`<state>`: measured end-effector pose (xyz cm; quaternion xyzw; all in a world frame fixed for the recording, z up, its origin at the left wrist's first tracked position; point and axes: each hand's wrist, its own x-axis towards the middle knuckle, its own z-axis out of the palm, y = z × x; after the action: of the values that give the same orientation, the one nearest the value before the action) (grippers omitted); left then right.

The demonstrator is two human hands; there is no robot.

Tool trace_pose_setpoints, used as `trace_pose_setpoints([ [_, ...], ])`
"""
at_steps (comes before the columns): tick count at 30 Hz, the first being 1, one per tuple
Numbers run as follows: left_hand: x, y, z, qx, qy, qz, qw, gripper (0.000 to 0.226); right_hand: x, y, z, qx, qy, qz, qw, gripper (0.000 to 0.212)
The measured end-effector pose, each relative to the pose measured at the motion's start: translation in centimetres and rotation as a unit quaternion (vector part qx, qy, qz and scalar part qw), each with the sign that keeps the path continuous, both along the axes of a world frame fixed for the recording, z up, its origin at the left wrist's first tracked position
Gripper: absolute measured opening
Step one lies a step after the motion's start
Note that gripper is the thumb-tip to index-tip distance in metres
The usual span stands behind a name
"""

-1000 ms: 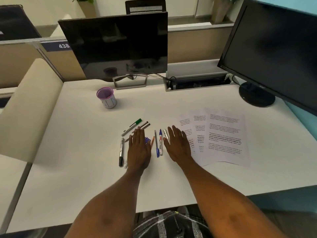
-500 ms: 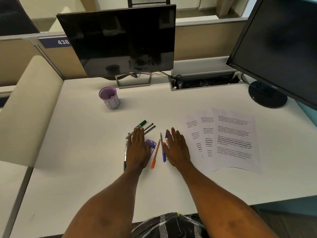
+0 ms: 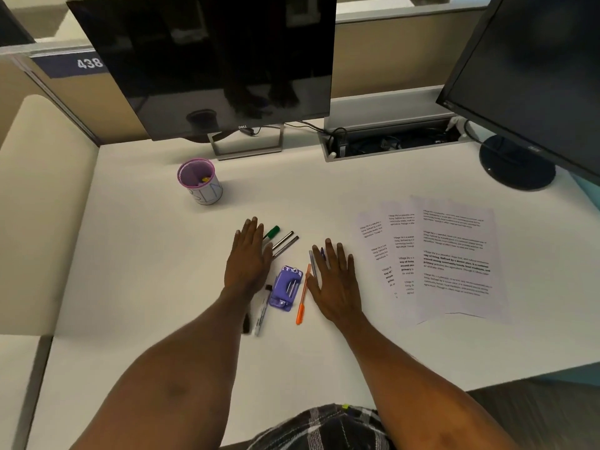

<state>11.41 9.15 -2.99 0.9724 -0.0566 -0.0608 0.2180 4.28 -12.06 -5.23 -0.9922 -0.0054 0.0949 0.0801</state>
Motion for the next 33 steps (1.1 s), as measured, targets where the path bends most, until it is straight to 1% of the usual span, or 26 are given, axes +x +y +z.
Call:
trace_pose_setpoints([
  [4,2.4,-0.1,-0.1,-0.035,0.045,-0.049,0.997,0.067,-0.1,0.2,-0.5,-0.002,-0.004,0.001,1.0,0.07],
  [9,4.1,-0.4,-0.6,-0.028,0.062,-0.113,0.991,0.08,0.0,0.3,-0.9,-0.018,0.011,-0.001,1.0,0.073],
  [12,4.6,-0.4,-1.0,-0.022,0.072,-0.143,0.987,0.086,-0.1,0.1,-1.0,-0.007,0.005,-0.003,1.0,0.074],
  [16,4.8,-0.1,-1.4,0.002,0.072,-0.172,0.983,0.079,-0.1,0.3,-0.9,0.017,-0.006,0.003,1.0,0.071],
  [19,4.7,0.0,-1.6,0.0,0.065,-0.171,0.983,0.07,-0.2,0.4,-0.9,0.035,-0.016,0.016,0.999,0.069],
  [22,4.6,0.3,-1.8,-0.001,0.057,-0.162,0.985,0.063,-0.3,0.2,-1.0,0.022,-0.022,0.026,0.999,0.067],
  [25,4.6,1.0,-2.0,-0.001,0.052,-0.141,0.989,0.06,-0.5,-0.1,-1.2,0.017,-0.019,0.027,0.999,0.066],
  [27,4.5,1.7,-2.0,-0.007,0.044,-0.122,0.992,0.059,-0.7,-0.3,-1.3,0.03,-0.034,0.026,0.999,0.066],
  [33,3.6,4.5,-2.5,-0.043,0.022,-0.077,0.996,0.055,-1.1,-0.9,-1.3,0.026,-0.053,0.04,0.997,0.063],
])
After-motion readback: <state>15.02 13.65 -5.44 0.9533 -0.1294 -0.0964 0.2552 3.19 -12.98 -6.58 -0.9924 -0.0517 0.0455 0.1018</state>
